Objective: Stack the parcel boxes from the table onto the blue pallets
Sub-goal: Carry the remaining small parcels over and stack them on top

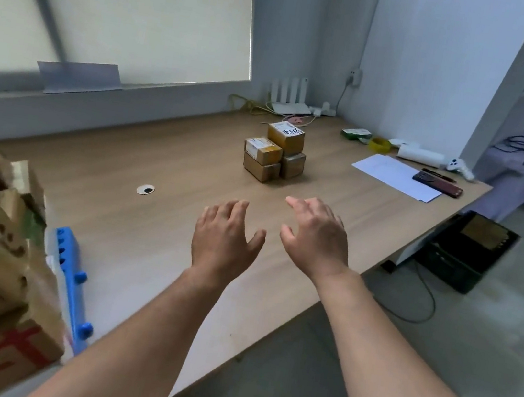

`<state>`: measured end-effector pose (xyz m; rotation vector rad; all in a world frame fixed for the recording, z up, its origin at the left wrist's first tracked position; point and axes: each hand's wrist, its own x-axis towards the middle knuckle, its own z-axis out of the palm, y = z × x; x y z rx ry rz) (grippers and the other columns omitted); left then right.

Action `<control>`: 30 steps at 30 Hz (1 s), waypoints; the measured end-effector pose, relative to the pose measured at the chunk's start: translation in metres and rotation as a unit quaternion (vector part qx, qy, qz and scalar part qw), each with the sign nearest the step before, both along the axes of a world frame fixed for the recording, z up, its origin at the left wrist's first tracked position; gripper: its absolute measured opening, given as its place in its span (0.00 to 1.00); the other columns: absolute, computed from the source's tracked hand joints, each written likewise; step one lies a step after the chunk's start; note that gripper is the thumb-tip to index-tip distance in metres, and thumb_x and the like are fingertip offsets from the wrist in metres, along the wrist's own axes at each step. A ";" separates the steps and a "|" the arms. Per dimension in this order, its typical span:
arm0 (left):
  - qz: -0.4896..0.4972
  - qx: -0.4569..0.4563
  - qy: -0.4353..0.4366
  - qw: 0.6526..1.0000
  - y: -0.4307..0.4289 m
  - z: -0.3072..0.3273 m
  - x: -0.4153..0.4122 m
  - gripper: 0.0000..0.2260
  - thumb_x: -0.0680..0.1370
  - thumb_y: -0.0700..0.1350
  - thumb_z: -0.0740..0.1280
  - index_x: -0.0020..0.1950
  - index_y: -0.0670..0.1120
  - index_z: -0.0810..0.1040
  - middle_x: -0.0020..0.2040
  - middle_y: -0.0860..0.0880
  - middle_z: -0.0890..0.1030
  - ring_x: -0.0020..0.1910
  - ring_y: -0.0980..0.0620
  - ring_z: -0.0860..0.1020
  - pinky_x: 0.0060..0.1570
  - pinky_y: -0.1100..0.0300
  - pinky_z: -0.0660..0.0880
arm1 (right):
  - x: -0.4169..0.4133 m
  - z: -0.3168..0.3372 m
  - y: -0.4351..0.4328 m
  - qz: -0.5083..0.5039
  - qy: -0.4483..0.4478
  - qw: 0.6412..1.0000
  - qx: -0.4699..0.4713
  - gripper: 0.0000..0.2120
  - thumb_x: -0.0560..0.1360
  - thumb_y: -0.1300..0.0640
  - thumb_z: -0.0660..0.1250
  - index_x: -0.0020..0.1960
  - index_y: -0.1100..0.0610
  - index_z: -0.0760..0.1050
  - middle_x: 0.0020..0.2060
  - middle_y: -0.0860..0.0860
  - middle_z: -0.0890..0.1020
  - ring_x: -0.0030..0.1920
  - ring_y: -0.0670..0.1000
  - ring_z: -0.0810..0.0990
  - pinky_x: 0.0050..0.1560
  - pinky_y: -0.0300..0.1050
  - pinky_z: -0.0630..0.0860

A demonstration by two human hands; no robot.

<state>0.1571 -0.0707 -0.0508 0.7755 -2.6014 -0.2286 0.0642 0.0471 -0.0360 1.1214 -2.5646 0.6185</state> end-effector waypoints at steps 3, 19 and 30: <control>-0.008 0.011 -0.005 1.000 -0.003 -0.009 -0.030 0.28 0.78 0.60 0.58 0.74 0.49 0.61 0.72 0.49 0.66 0.71 0.48 0.63 0.71 0.52 0.59 | -0.025 -0.006 -0.004 -0.008 0.001 1.000 0.006 0.23 0.78 0.53 0.61 0.72 0.53 0.67 0.62 0.54 0.76 0.61 0.52 0.74 0.59 0.45 0.70; 0.036 0.076 0.004 0.996 -0.080 -0.029 -0.206 0.29 0.78 0.62 0.58 0.75 0.50 0.60 0.73 0.50 0.66 0.72 0.50 0.62 0.69 0.55 0.61 | -0.201 -0.011 -0.088 0.020 -0.026 0.997 0.070 0.23 0.78 0.52 0.60 0.73 0.51 0.65 0.63 0.52 0.74 0.64 0.52 0.71 0.61 0.44 0.67; 0.044 0.082 -0.024 0.995 -0.122 -0.035 -0.270 0.29 0.78 0.61 0.58 0.76 0.51 0.56 0.72 0.51 0.66 0.71 0.50 0.65 0.59 0.56 0.72 | -0.282 -0.033 -0.123 0.048 -0.049 0.994 0.086 0.23 0.78 0.52 0.61 0.73 0.51 0.65 0.64 0.52 0.73 0.64 0.51 0.71 0.62 0.44 0.67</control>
